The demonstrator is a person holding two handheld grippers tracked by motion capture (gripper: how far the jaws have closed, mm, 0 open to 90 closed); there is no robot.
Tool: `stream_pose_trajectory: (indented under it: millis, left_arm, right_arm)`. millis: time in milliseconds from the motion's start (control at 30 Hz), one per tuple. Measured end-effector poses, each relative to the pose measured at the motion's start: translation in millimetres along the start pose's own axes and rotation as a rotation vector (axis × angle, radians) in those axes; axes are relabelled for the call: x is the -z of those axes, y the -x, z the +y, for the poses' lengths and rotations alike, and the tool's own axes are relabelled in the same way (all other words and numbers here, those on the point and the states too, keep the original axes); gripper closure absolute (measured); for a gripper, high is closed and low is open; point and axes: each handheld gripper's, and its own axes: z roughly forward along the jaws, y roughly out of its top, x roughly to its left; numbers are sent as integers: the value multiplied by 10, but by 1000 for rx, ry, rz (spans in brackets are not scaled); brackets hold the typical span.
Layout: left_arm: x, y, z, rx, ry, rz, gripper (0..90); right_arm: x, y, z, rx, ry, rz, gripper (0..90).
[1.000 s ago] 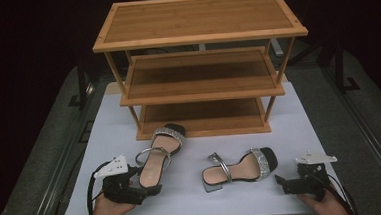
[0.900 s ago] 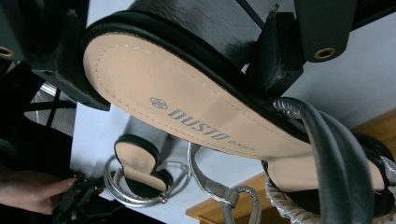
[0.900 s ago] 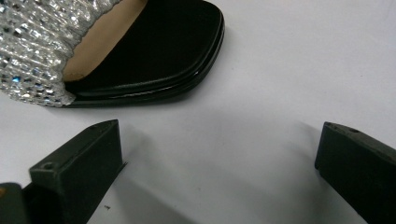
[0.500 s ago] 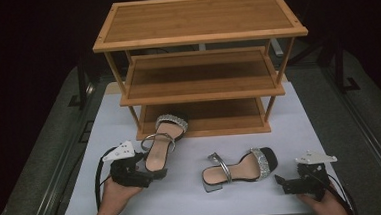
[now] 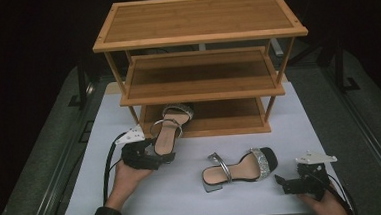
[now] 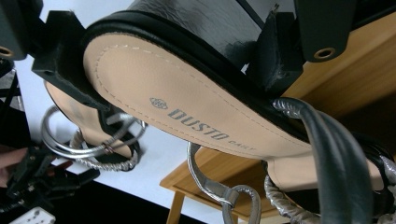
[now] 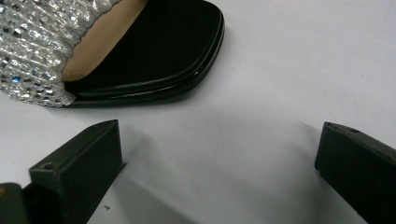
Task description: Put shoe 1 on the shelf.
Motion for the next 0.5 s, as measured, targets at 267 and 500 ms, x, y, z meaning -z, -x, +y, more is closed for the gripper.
stream_pose_trajectory:
  millis: [267,500]
  left_arm:
    - [-211,-142,67,2,-8,3,236]
    - [-462,-346,88,33,4,14,236]
  right_arm:
    - [-1,1,-1,-1,1,1,2]
    - [-1,1,-1,-1,2,1,2]
